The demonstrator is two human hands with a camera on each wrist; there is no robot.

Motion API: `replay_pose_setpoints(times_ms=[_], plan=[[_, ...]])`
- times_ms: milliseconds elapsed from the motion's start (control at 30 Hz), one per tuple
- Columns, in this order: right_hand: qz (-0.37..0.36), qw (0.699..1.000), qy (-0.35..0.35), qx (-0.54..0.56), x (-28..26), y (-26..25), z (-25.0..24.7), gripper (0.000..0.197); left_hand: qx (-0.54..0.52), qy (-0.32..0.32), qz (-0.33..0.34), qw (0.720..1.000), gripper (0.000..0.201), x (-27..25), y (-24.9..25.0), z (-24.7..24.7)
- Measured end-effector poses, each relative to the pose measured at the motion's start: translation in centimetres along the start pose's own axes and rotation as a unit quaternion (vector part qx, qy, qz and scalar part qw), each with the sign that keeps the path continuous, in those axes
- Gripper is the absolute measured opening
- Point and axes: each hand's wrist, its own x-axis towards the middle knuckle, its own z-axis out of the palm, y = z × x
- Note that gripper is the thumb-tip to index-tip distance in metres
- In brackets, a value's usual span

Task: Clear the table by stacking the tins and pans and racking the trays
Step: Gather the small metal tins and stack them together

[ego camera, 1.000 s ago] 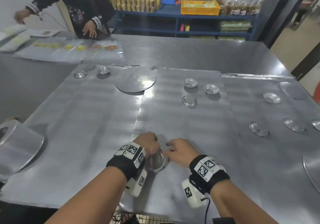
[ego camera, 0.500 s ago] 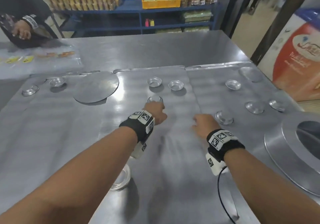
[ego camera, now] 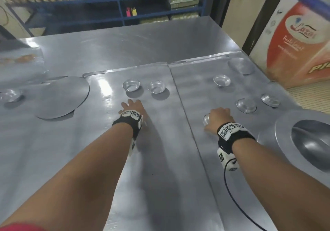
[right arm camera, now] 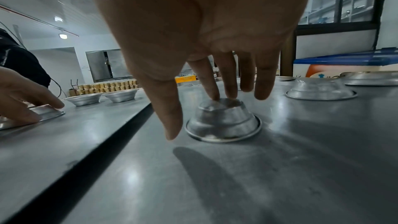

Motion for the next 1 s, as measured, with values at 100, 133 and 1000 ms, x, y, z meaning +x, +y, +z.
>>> replay_pose_setpoints(times_ms=[100, 133, 1000], plan=[[-0.009, 1.0, -0.001, 0.017, 0.7, 0.6, 0.7, 0.04, -0.012, 0.007, -0.013, 1.0, 0.033, 0.1, 0.7, 0.5], [-0.014, 0.999, 0.009, 0.027, 0.9, 0.8, 0.9, 0.04, -0.011, 0.01, -0.016, 1.0, 0.034, 0.2, 0.8, 0.4], [-0.143, 0.932, 0.175, 0.285, -6.9, 2.1, 0.1, 0.065, -0.358, -0.033, 0.086, 0.929, 0.033, -13.4, 5.2, -3.3]])
